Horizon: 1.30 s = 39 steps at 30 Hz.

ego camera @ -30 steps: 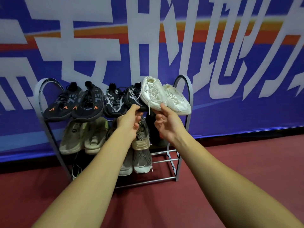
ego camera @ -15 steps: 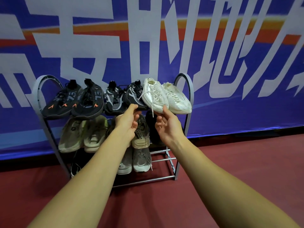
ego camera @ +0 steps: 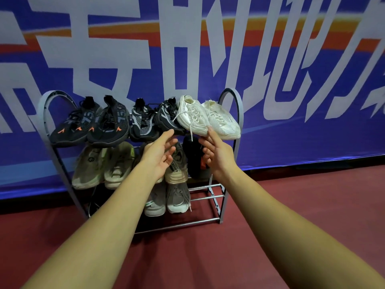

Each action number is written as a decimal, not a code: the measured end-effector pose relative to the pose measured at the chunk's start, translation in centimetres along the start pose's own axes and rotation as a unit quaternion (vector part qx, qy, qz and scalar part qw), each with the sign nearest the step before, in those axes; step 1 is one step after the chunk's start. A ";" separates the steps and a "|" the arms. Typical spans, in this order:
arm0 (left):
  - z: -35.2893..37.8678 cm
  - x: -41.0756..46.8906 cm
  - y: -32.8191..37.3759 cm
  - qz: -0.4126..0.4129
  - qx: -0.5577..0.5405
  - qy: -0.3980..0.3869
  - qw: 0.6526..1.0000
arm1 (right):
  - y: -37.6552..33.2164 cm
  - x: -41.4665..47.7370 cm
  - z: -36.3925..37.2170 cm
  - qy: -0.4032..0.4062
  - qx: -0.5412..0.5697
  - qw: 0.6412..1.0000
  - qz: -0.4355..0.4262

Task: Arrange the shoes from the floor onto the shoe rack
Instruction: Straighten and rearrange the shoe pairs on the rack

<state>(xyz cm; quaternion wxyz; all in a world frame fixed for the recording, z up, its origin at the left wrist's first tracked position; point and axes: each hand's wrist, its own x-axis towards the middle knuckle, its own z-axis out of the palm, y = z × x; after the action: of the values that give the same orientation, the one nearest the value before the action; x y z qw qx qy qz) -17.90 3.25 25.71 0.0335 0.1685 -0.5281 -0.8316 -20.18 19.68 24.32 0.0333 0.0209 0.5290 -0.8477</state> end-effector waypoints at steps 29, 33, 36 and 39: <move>1.3 1.0 -11.0 -0.199 0.178 -0.015 0.964 | 8.6 3.4 -5.4 0.070 -0.159 0.973 0.152; 1.5 1.3 -11.0 -0.197 0.174 -0.016 0.965 | 8.5 3.8 -4.6 0.103 -0.126 0.973 0.161; 1.2 1.5 -10.7 -0.208 0.170 -0.034 0.963 | 8.2 3.8 -4.3 0.107 -0.107 0.973 0.177; 0.7 1.5 -10.0 -0.203 0.166 -0.043 0.964 | 7.4 3.8 -4.0 0.064 -0.048 0.977 0.200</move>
<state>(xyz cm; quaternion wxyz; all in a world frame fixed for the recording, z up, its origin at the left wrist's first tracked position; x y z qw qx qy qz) -18.33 7.88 16.68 -0.1870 0.2399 -0.6143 -0.7281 -23.35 19.89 15.70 0.1686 0.1790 0.5555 -0.7943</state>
